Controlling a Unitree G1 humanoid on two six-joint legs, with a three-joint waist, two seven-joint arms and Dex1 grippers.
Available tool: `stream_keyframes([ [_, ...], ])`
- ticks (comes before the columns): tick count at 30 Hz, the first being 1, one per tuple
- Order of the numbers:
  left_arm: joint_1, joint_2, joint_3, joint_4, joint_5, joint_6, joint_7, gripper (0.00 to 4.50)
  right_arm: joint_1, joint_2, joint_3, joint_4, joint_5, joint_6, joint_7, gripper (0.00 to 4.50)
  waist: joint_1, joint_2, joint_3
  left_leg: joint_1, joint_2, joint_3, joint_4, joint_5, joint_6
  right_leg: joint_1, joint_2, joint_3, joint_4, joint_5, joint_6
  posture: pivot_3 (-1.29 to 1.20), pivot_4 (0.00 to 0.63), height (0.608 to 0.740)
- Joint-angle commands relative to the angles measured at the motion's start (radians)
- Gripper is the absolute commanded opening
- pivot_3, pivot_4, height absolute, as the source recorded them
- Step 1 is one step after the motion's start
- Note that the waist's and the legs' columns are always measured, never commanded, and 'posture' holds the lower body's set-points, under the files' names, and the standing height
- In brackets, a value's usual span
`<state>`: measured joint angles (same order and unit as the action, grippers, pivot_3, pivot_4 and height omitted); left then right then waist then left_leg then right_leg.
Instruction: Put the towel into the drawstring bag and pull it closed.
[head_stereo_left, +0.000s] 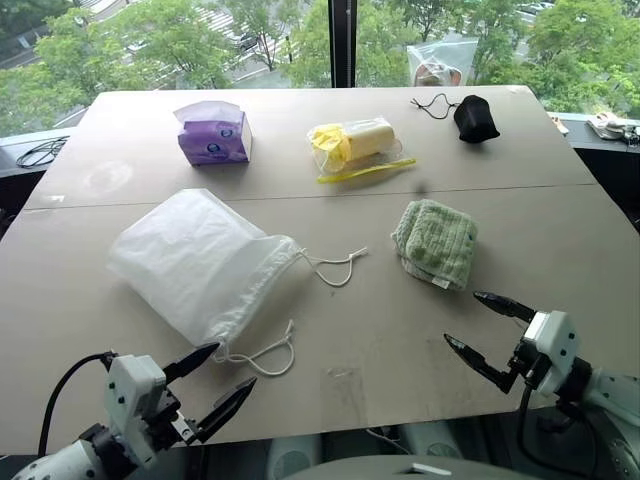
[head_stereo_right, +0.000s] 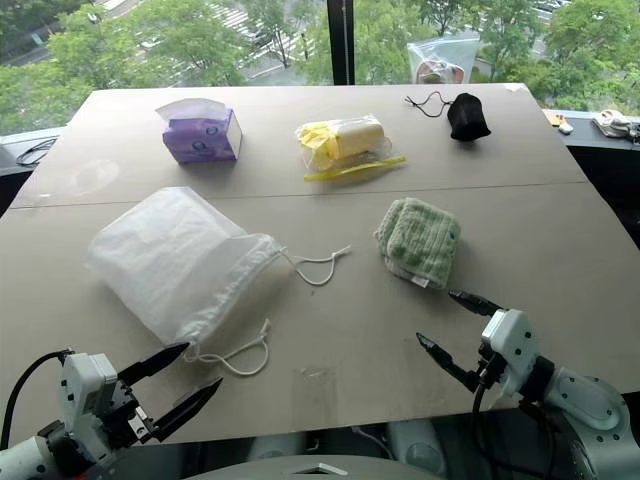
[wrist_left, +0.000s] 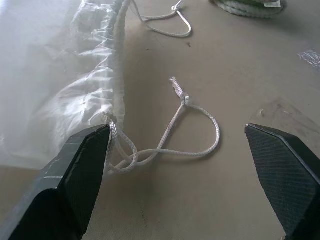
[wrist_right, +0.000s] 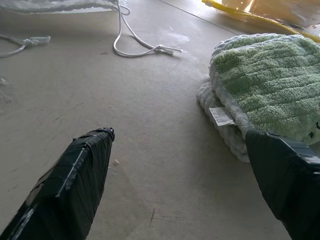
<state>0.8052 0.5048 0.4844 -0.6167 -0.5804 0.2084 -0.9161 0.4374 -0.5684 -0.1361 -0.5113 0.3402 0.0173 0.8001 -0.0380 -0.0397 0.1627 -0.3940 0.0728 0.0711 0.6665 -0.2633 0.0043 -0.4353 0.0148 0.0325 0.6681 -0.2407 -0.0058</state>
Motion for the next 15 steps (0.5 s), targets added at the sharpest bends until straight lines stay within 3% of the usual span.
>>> stream_keyframes([
  [1,-0.010,0.008,-0.015,-0.062,0.044,-0.076,-0.015,4.46,-0.029,-0.019,-0.010,-0.051,0.058,0.003,0.028,4.50,0.000,0.000,0.000,0.000,0.000,0.000,0.000,0.000,0.000,0.000,0.000,0.000,0.000,0.000,0.000,0.00,0.150,0.740],
  [5,-0.118,0.015,-0.089,-0.121,0.147,-0.157,0.029,4.46,-0.094,-0.060,0.025,-0.135,0.124,0.038,0.079,4.50,0.002,0.000,0.000,0.000,0.000,0.000,0.001,0.000,0.000,0.001,0.001,0.001,0.000,0.000,0.000,0.00,0.150,0.740],
  [10,-0.233,0.018,-0.147,-0.130,0.254,-0.109,0.145,4.46,-0.120,-0.094,0.037,-0.165,0.122,0.034,0.108,4.50,0.006,0.001,-0.001,0.001,0.000,0.000,0.000,0.000,0.000,0.003,0.002,-0.001,0.000,0.000,0.000,0.00,0.150,0.740],
  [13,-0.307,0.043,-0.190,-0.142,0.479,-0.042,0.284,4.46,-0.120,-0.099,0.030,-0.179,0.136,0.048,0.097,4.50,0.008,0.000,-0.001,0.001,-0.001,0.000,0.000,0.000,0.000,0.003,0.003,0.000,0.000,0.000,0.001,0.00,0.150,0.740],
  [15,-0.336,0.069,-0.225,-0.128,0.633,-0.089,0.333,4.46,-0.116,-0.097,0.031,-0.177,0.129,0.047,0.092,4.50,0.009,-0.001,-0.001,0.001,-0.001,0.000,0.001,0.000,0.000,0.003,0.003,0.000,0.000,0.001,0.001,0.00,0.150,0.740],
])
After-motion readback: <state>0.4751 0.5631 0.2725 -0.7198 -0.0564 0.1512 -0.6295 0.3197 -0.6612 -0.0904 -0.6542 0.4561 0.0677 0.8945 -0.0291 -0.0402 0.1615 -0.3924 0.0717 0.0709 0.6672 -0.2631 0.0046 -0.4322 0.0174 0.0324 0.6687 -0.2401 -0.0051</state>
